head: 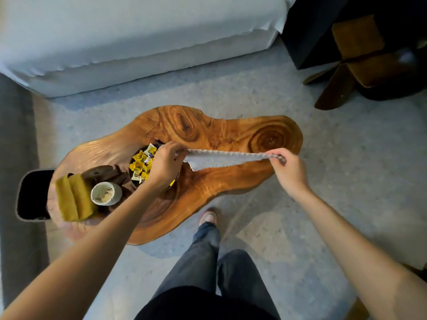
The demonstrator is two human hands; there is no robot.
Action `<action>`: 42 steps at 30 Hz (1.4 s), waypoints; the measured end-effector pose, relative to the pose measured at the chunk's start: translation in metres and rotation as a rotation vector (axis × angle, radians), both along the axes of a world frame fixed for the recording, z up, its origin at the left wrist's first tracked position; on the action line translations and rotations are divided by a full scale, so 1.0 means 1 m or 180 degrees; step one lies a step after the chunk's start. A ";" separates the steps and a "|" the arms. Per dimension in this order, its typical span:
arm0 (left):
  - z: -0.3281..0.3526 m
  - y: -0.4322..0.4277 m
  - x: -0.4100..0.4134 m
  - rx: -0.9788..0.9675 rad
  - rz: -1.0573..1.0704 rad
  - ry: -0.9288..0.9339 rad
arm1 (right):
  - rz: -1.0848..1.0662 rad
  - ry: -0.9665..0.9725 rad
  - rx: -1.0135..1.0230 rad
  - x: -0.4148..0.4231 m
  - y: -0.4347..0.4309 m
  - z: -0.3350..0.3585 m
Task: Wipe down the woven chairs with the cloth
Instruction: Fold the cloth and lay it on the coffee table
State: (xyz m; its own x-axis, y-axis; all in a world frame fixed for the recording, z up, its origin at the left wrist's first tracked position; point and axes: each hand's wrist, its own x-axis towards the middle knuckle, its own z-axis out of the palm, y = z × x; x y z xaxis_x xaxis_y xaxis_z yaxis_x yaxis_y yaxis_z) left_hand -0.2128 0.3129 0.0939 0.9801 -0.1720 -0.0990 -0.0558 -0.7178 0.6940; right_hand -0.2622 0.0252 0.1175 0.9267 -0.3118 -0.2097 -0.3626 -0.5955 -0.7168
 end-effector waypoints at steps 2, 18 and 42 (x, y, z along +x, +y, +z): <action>-0.009 -0.010 0.010 0.0015 0.0022 0.0037 | 0.0072 -0.0018 -0.0047 0.017 -0.011 -0.011; -0.151 -0.082 -0.027 0.0565 0.0510 0.1256 | 0.1054 0.1611 0.0063 0.026 -0.085 -0.182; -0.284 -0.097 0.025 0.0802 0.1842 0.0969 | 0.0091 0.1216 -0.0525 0.115 -0.076 -0.312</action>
